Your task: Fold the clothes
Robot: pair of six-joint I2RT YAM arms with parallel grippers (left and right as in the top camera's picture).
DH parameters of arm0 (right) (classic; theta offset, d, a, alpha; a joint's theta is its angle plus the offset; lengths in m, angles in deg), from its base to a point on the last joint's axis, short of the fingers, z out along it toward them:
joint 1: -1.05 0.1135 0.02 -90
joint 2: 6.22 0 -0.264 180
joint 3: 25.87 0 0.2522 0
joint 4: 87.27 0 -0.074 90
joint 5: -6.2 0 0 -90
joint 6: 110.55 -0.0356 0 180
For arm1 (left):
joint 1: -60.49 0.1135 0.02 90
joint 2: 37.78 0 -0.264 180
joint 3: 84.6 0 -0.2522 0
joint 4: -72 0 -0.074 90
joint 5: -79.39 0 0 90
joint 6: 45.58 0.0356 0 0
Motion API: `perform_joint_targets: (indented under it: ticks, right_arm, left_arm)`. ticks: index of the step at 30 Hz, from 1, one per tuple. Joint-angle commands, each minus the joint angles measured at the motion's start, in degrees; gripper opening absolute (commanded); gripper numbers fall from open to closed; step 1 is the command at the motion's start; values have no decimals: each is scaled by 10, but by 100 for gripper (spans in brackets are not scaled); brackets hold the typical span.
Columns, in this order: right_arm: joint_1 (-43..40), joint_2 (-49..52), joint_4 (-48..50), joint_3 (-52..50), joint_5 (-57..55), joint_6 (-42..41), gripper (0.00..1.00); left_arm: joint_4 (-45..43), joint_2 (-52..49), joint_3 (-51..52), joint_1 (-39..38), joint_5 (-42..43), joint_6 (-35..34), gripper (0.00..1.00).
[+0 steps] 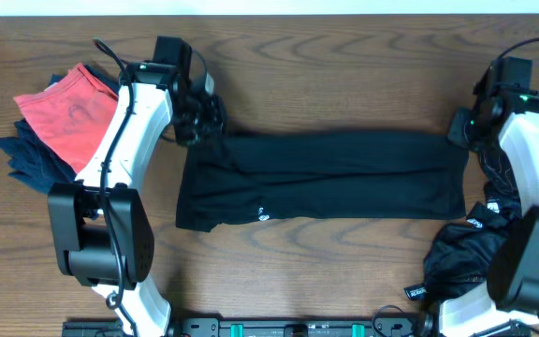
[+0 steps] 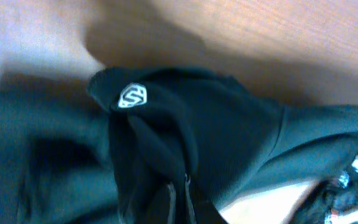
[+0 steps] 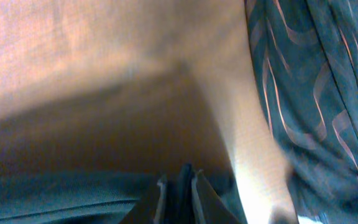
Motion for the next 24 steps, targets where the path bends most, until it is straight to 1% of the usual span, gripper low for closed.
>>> perform_joint_targets:
  ticks: [1,5,10,11,12,13,14,20,24]
  right_arm:
    - [2,-7,-63,3,-16,-2,10]
    - [3,-1,-140,-3,-34,-2,10]
    - [2,-1,-146,-37,-49,-1,11]
    - [2,-1,-144,-46,-49,-1,12]
    - [2,-1,-142,-53,-49,-1,13]
    - [2,-1,-140,-60,-49,-1,19]
    - [2,-1,-139,-64,-52,-1,24]
    - [2,-1,-149,-77,-79,-1,31]
    - [2,-1,-151,-78,-83,-1,34]
  left_arm:
    - [57,-3,8,-5,-5,47,6]
    - [120,-3,26,-9,-5,86,6]
    - [128,-3,73,-12,-11,89,6]
    - [128,-3,86,-12,-11,89,9]
    - [129,-4,95,-12,-11,89,17]
    - [129,-3,107,-12,-11,89,35]
    - [129,-4,116,-12,-12,89,41]
    - [155,-2,131,-11,-12,103,42]
    - [153,3,103,-10,-12,105,43]
